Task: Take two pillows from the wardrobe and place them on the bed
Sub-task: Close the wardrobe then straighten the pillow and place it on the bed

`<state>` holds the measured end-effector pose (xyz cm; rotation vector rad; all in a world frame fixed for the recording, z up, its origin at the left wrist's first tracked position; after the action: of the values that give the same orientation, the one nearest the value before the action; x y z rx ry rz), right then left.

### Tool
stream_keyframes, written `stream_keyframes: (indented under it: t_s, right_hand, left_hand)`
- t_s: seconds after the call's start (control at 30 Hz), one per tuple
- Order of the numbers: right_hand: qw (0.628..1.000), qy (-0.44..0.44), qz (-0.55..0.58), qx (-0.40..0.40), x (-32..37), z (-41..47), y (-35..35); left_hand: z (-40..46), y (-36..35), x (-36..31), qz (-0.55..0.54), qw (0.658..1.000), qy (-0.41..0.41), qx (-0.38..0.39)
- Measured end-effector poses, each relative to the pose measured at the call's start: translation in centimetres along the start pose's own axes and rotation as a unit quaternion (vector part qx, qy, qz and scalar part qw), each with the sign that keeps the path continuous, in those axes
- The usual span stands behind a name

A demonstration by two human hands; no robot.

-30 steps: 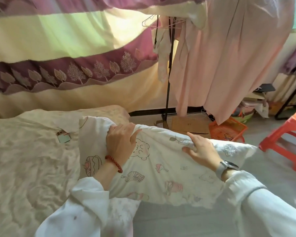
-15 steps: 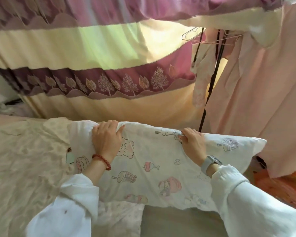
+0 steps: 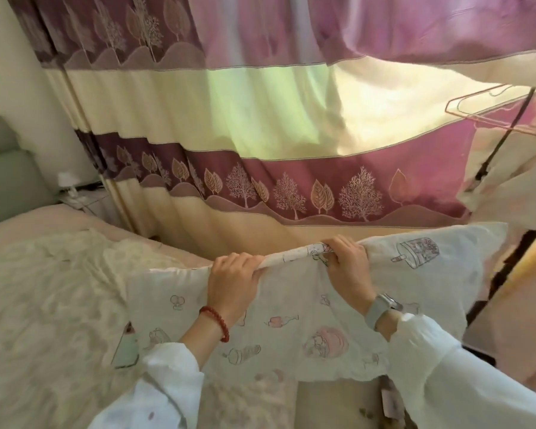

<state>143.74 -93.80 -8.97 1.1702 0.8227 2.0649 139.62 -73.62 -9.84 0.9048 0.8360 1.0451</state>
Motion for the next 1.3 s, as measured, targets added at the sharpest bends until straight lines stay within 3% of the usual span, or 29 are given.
stream_keyframes:
  t_s: [0.2,0.43,0.6,0.97,1.3]
  right_hand:
    - [0.996,0.061,-0.061,0.033,-4.5,13.7,-2.9]
    - [0.989,0.117,-0.024,0.089,-9.2,28.3,-8.9]
    - [0.967,0.202,0.021,0.154,-10.6,37.1,-14.2]
    - [0.896,0.348,0.128,0.244,-6.0,49.0,-21.1]
    - [0.843,0.406,0.158,0.317,-1.6,55.6,-31.7]
  left_hand:
    - [12.1,-3.7,4.9,-0.029,0.995,0.075,-0.054]
    - [24.2,-7.6,11.1,0.034,0.984,0.15,-0.091]
    - [29.7,-9.5,15.1,0.042,0.957,0.26,-0.125]
    - [32.9,-8.0,20.8,0.176,0.875,0.401,-0.206]
    - [33.7,-10.2,29.6,0.222,0.817,0.499,-0.184]
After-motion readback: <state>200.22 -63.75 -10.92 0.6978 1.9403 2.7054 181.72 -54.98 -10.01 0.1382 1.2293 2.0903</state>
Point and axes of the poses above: each hand's wrist, its own z-axis towards the middle knuckle, its own y-axis out of the back of the hand, x = y × z, the point moved 2 cm from there along z, towards the middle knuckle, and after that the axes turned 14 degrees about x, right-handed, at the moved point
